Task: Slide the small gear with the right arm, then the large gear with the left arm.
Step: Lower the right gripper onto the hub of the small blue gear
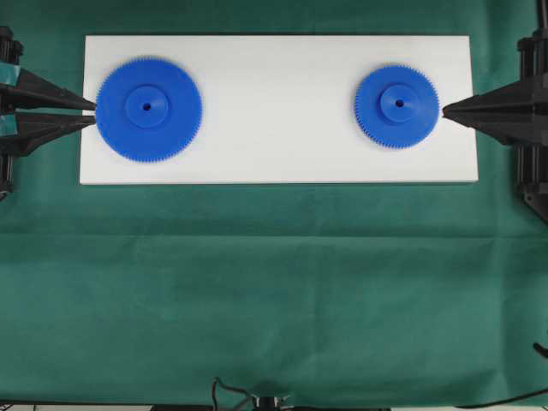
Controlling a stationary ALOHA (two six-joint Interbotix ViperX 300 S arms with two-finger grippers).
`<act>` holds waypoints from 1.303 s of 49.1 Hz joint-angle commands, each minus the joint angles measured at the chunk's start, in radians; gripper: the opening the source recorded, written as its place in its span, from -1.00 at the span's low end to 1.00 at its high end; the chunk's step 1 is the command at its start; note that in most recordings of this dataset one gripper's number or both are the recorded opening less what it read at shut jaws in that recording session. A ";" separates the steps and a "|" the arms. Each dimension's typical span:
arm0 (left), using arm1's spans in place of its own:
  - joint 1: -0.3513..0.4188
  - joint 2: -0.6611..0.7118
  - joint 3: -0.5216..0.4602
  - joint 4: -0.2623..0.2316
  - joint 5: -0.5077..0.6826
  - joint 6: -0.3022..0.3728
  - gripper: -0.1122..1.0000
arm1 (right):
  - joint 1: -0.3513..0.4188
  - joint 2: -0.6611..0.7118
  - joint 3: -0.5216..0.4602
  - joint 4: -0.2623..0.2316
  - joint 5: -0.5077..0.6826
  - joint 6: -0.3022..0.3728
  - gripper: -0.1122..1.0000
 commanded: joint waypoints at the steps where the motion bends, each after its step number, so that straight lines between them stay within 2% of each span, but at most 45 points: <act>1: 0.021 0.009 -0.035 -0.002 0.069 0.005 -0.36 | -0.012 0.008 -0.029 0.000 -0.003 0.002 0.16; 3: 0.035 0.012 -0.040 -0.003 0.127 -0.002 -0.41 | -0.025 0.006 -0.037 0.002 0.028 0.002 0.16; 5: 0.041 0.012 -0.041 -0.006 0.161 -0.005 -0.56 | -0.040 0.006 -0.046 0.000 0.080 0.002 0.16; 10: 0.043 0.011 -0.043 -0.011 0.178 -0.005 -0.79 | -0.089 0.008 -0.074 0.003 0.238 0.009 0.16; 25: 0.077 0.034 -0.034 -0.011 0.222 0.000 -0.79 | -0.147 0.028 -0.064 0.020 0.408 0.081 0.16; 37: 0.086 0.071 -0.009 -0.011 0.225 -0.003 -0.79 | -0.285 0.160 -0.032 0.018 0.506 0.143 0.16; 44: 0.086 0.077 -0.009 -0.011 0.225 -0.005 -0.79 | -0.324 0.282 -0.029 0.015 0.502 0.144 0.16; 54: 0.087 0.075 -0.009 -0.011 0.227 -0.005 -0.79 | -0.324 0.445 -0.037 0.015 0.422 0.144 0.16; 64: 0.086 0.075 -0.009 -0.011 0.235 -0.005 -0.79 | -0.324 0.520 -0.040 0.015 0.379 0.144 0.16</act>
